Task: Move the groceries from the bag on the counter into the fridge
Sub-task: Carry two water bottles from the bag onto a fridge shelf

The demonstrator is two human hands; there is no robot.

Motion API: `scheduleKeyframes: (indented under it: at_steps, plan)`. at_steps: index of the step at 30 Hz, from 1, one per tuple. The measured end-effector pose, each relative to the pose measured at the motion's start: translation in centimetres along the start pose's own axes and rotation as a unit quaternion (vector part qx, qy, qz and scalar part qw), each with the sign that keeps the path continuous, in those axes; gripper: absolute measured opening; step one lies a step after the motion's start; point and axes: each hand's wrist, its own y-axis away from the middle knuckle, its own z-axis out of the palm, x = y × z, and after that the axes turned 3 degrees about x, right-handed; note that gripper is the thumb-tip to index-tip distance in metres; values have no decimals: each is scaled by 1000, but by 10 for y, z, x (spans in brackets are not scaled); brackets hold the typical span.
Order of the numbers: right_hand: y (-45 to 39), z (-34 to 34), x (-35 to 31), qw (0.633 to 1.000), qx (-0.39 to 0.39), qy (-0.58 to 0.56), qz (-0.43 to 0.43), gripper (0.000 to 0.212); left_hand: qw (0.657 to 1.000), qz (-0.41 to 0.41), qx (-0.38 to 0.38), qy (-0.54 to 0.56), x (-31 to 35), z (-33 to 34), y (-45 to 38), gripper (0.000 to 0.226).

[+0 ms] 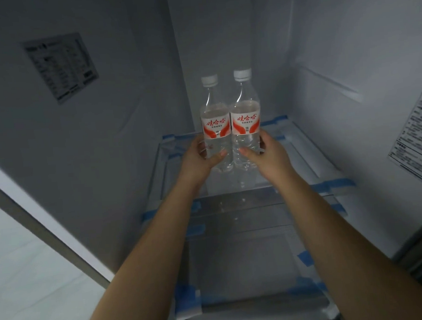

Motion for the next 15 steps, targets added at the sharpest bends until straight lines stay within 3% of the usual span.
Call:
scheduleKeyframes:
  at_steps: [8, 15]
  plan:
    - [-51, 3, -5, 995, -60, 77, 27, 52, 998, 7, 2, -60, -5, 2, -44, 58]
    - [-64, 12, -3, 992, -39, 123, 15, 52, 996, 28, 7, -85, -3, 5, -66, 50]
